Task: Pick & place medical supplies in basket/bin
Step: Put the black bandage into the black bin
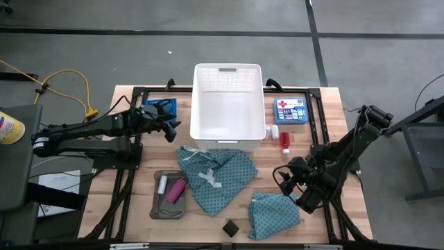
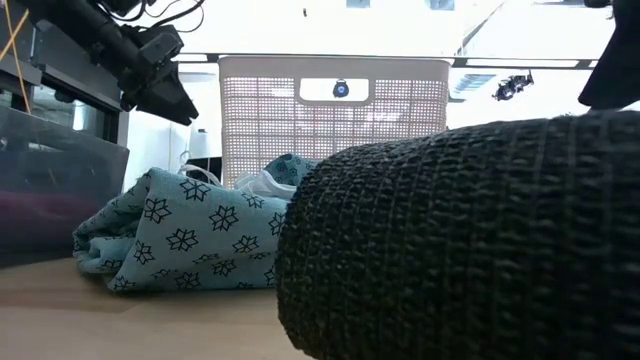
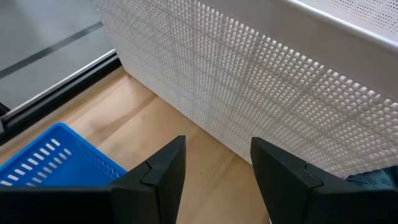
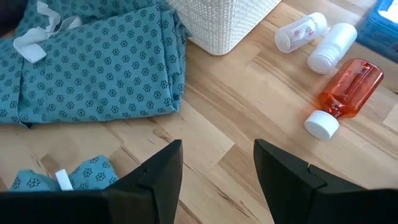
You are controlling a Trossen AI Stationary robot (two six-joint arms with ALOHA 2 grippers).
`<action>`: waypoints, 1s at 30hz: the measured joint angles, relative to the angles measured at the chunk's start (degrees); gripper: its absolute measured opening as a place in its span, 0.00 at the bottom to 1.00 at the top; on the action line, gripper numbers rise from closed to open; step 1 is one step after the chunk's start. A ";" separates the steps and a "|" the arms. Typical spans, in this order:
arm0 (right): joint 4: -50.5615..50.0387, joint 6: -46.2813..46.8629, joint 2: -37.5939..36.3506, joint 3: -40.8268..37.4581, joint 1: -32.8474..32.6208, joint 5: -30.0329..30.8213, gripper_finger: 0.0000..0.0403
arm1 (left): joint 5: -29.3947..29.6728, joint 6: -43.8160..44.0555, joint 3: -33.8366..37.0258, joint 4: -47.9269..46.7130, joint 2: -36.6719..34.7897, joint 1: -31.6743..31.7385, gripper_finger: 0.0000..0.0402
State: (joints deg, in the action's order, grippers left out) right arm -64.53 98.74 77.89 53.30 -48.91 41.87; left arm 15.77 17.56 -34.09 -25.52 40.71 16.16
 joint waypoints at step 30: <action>0.48 -0.56 0.00 0.00 1.07 -0.26 0.46 | -7.48 -0.69 0.00 -6.27 0.00 6.71 0.44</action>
State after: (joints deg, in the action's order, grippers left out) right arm -64.05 98.18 77.89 53.30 -47.83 41.60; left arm 8.29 16.87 -34.09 -31.79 40.71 22.87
